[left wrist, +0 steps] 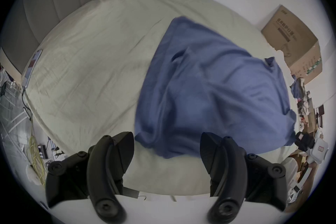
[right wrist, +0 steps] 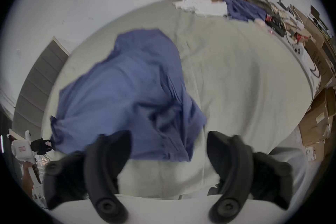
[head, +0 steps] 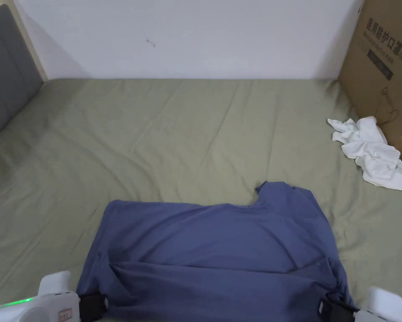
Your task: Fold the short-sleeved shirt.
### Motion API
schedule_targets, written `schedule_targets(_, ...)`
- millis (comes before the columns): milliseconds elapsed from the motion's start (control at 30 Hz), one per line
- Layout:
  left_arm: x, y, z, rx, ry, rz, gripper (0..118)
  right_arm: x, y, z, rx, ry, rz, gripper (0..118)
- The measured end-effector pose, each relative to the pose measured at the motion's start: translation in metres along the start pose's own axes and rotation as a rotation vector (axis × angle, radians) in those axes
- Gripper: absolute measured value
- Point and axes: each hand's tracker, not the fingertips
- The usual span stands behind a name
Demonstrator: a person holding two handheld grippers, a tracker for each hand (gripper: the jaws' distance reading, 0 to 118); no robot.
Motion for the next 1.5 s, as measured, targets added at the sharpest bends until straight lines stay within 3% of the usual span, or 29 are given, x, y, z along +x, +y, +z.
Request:
schedule_targets(67,0.01,0.009,0.02,0.078,-0.055,-0.022,87,-0.007,0.016,0.022,0.083,0.029,0.008,102)
schedule_targets(267,0.055,0.046,0.097,0.377,-0.126,-0.077,118,-0.043,0.068,0.088,0.345,0.079,0.119,111)
schedule_targets(467,0.091,0.071,0.146,0.628,-0.137,-0.164,118,-0.084,0.092,0.127,0.535,0.07,0.22,111)
schedule_targets(567,0.105,0.076,0.152,0.718,-0.121,-0.197,118,-0.1,0.095,0.133,0.596,0.043,0.248,109)
schedule_targets(633,0.112,0.074,0.153,0.771,-0.107,-0.212,117,-0.104,0.096,0.133,0.626,0.044,0.264,90)
schedule_targets(667,0.115,0.073,0.153,0.8,-0.097,-0.228,109,-0.108,0.095,0.134,0.649,0.038,0.27,69)
schedule_targets(700,0.119,0.07,0.152,0.82,-0.082,-0.243,88,-0.113,0.094,0.134,0.673,0.017,0.281,38)
schedule_targets(733,0.121,0.069,0.152,0.827,-0.075,-0.25,88,-0.113,0.095,0.131,0.678,0.003,0.293,31)
schedule_targets(767,0.123,0.068,0.149,0.83,-0.08,-0.252,79,-0.115,0.096,0.129,0.675,-0.001,0.303,23)
schedule_targets(800,0.125,0.068,0.146,0.825,-0.083,-0.253,60,-0.118,0.095,0.127,0.685,-0.001,0.303,14)
schedule_targets(833,0.126,0.071,0.143,0.811,-0.091,-0.255,26,-0.118,0.094,0.125,0.7,-0.001,0.303,11)
schedule_targets(867,0.126,0.074,0.136,0.766,-0.113,-0.256,4,-0.117,0.096,0.121,0.697,0.016,0.313,4)
schedule_targets(933,0.125,0.078,0.125,0.717,-0.166,-0.236,4,-0.119,0.096,0.116,0.699,0.016,0.307,2)
schedule_targets(1233,0.111,0.136,0.059,0.585,-0.141,-0.225,4,-0.115,0.121,0.077,0.635,0.0,0.305,2)
schedule_targets(1500,0.073,0.221,-0.046,0.265,-0.089,-0.147,5,-0.108,0.145,0.026,0.544,-0.033,0.293,2)
